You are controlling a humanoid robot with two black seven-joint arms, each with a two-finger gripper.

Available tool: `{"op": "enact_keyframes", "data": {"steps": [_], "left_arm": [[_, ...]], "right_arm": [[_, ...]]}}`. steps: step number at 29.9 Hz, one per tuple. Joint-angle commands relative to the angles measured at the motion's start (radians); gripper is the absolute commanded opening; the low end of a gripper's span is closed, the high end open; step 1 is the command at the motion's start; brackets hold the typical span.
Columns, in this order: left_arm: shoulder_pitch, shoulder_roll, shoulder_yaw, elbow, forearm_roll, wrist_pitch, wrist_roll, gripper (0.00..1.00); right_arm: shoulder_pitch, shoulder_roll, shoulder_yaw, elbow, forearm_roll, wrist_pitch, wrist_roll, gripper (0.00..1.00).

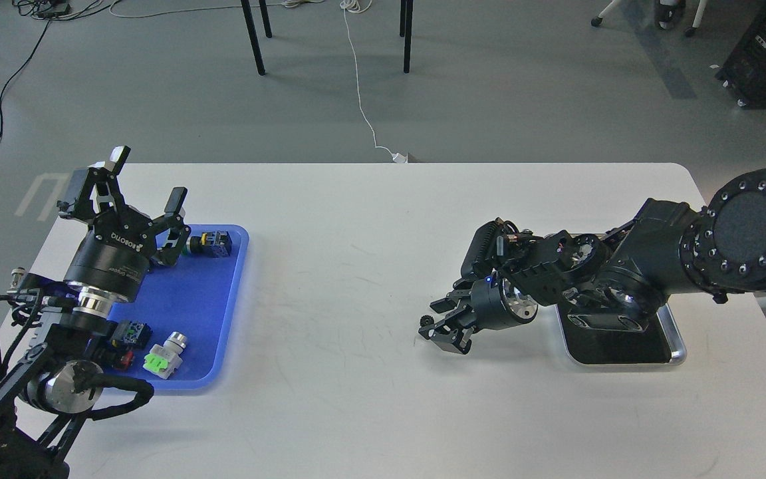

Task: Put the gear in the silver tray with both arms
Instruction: 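Reach the right gripper to the gear on the table and grasp it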

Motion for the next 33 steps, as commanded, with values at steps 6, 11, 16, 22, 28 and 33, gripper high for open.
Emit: {"op": "enact_keyframes", "data": {"steps": [6, 11, 16, 22, 28, 33], "left_arm": [[0.0, -0.002, 0.0, -0.001, 0.002, 0.001, 0.0, 0.98], [0.0, -0.002, 0.0, -0.001, 0.002, 0.001, 0.0, 0.98], [0.002, -0.002, 0.0, -0.003, 0.002, 0.001, 0.0, 0.98], [0.008, -0.002, 0.0, -0.005, 0.002, 0.001, 0.0, 0.98], [0.008, -0.004, 0.002, -0.005, 0.002, 0.0, 0.0, 0.98], [0.008, -0.004, 0.0, -0.005, 0.002, 0.001, 0.0, 0.98]], "right_arm": [[-0.002, 0.0, 0.003, -0.001, 0.003, -0.021, 0.0, 0.43], [-0.003, 0.0, 0.003, -0.001, 0.005, -0.027, 0.0, 0.43], [-0.005, 0.0, 0.001, -0.003, 0.006, -0.027, 0.0, 0.42], [-0.017, 0.0, 0.001, 0.0, 0.049, -0.027, 0.0, 0.42], [-0.017, 0.0, 0.001, 0.0, 0.051, -0.027, 0.0, 0.42], [-0.017, 0.0, -0.002, 0.002, 0.051, -0.027, 0.0, 0.42]]}}
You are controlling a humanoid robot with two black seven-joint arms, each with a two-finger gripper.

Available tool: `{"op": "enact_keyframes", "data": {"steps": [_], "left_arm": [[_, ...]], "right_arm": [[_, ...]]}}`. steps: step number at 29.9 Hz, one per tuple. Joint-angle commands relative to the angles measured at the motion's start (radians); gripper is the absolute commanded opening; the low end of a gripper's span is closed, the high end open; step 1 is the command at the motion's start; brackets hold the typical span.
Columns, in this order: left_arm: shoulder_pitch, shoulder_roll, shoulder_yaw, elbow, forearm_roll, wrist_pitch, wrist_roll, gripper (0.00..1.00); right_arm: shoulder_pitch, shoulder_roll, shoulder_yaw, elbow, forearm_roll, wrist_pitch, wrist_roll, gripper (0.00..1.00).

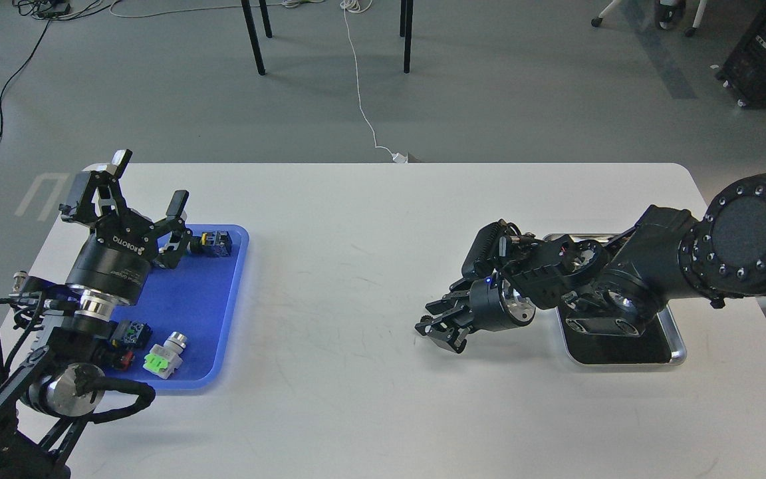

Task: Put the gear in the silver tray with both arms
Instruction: 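Reach the right gripper to the gear on the table and grasp it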

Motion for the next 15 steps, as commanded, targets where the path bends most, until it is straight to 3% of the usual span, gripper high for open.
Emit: {"op": "enact_keyframes", "data": {"steps": [1, 15], "left_arm": [[0.0, 0.0, -0.001, 0.0, 0.0, 0.0, 0.0, 0.98], [0.0, -0.003, 0.0, 0.0, 0.0, 0.0, 0.0, 0.98]], "right_arm": [[0.0, 0.0, -0.002, 0.0, 0.0, 0.0, 0.0, 0.42], [-0.009, 0.0, -0.004, -0.003, 0.002, 0.002, 0.0, 0.33]]}}
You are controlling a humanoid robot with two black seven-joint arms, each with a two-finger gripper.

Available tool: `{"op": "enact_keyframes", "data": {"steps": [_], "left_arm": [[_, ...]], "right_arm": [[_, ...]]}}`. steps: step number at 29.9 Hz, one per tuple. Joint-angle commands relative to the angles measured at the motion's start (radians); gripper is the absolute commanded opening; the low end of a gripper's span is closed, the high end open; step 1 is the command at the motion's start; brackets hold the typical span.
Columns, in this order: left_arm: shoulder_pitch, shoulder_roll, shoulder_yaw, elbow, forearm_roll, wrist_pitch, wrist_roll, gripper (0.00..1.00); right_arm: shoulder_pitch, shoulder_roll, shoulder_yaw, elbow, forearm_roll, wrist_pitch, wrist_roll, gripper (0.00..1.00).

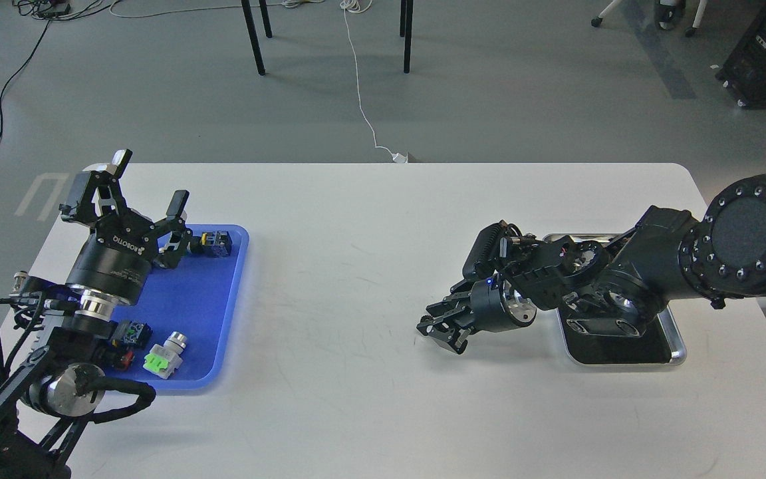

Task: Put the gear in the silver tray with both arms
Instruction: 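Reach the right gripper to the gear on the table and grasp it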

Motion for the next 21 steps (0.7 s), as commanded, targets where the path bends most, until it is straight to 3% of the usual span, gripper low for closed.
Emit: {"op": "enact_keyframes", "data": {"steps": [1, 11, 16, 21], "left_arm": [[0.0, -0.001, 0.0, 0.0, 0.0, -0.001, 0.0, 0.98], [0.0, -0.001, 0.0, 0.0, 0.001, -0.001, 0.0, 0.98], [0.0, -0.001, 0.0, 0.0, 0.0, -0.001, 0.0, 0.98], [0.0, -0.001, 0.002, 0.0, 0.0, -0.001, 0.0, 0.98]], "right_arm": [[-0.007, 0.0, 0.0, -0.002, 0.0, 0.0, 0.0, 0.33], [-0.024, 0.0, 0.002, -0.006, 0.002, 0.0, 0.0, 0.33], [-0.024, 0.0, 0.002, -0.006, 0.003, 0.0, 0.0, 0.24], [-0.024, 0.0, 0.003, -0.006, 0.003, 0.0, 0.0, 0.21]]}}
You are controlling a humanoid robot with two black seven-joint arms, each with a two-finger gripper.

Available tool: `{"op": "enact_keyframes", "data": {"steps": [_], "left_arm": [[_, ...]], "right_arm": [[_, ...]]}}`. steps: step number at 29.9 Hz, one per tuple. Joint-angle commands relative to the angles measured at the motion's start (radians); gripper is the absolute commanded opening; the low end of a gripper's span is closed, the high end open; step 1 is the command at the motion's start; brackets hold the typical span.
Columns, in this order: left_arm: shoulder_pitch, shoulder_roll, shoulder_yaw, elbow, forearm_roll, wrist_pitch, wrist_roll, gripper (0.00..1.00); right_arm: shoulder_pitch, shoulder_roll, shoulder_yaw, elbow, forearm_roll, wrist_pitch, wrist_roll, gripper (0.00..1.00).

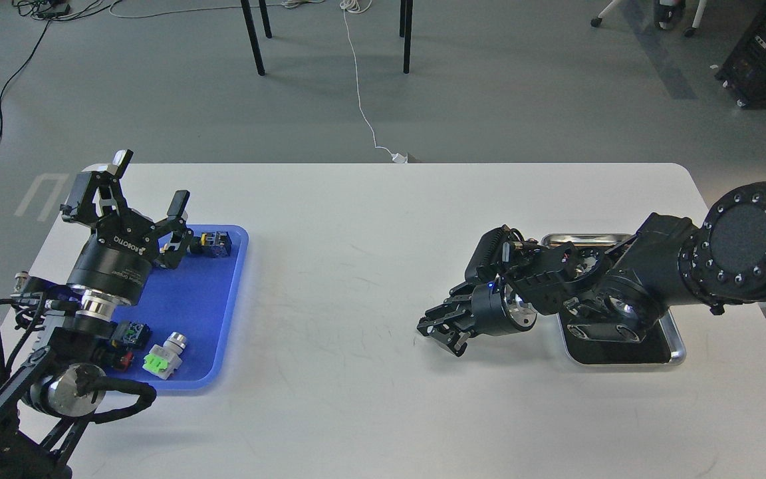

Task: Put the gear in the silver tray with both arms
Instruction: 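Reach the right gripper to the gear on the table and grasp it, then carry the gear into the silver tray and open the right gripper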

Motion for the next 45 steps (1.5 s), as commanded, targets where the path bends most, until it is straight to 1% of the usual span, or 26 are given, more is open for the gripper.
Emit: {"op": "enact_keyframes", "data": {"steps": [1, 11, 16, 21, 22, 26, 31, 34, 36, 40, 45], "left_arm": [[0.0, 0.0, 0.0, 0.0, 0.0, 0.002, 0.0, 0.98], [0.0, 0.002, 0.0, 0.0, 0.0, 0.0, 0.0, 0.98], [-0.003, 0.002, 0.001, 0.0, 0.0, 0.0, 0.0, 0.98], [-0.003, 0.0, 0.001, 0.0, 0.0, 0.0, 0.0, 0.98], [-0.003, 0.0, 0.001, 0.0, 0.0, 0.0, 0.0, 0.98], [-0.003, -0.001, 0.003, 0.0, 0.001, 0.0, 0.0, 0.98], [-0.003, -0.004, 0.003, 0.0, 0.001, -0.003, 0.0, 0.98], [-0.002, -0.012, 0.003, -0.001, 0.003, -0.004, 0.0, 0.98], [-0.002, -0.017, 0.004, -0.001, 0.003, -0.004, 0.002, 0.98], [-0.003, -0.021, 0.006, -0.001, 0.005, -0.006, 0.002, 0.98], [-0.003, -0.03, 0.011, -0.001, 0.006, -0.005, 0.003, 0.98]], "right_arm": [[0.0, 0.0, 0.001, 0.0, 0.0, 0.0, 0.0, 0.21], [0.02, 0.0, 0.002, 0.005, 0.002, 0.0, 0.0, 0.21], [0.131, 0.0, 0.008, 0.028, 0.002, 0.0, 0.0, 0.21], [0.227, 0.0, 0.011, 0.124, -0.009, 0.002, 0.0, 0.21], [0.239, -0.026, 0.011, 0.143, -0.012, 0.002, 0.0, 0.21], [0.259, -0.222, 0.01, 0.215, -0.079, 0.003, 0.0, 0.21], [0.231, -0.452, -0.003, 0.218, -0.233, 0.011, 0.0, 0.21], [0.184, -0.552, -0.003, 0.212, -0.299, 0.011, 0.0, 0.21], [0.155, -0.595, -0.003, 0.206, -0.311, 0.013, 0.0, 0.21], [0.08, -0.643, -0.003, 0.183, -0.313, 0.013, 0.0, 0.21], [-0.038, -0.652, 0.007, 0.065, -0.316, 0.013, 0.0, 0.21]]}}
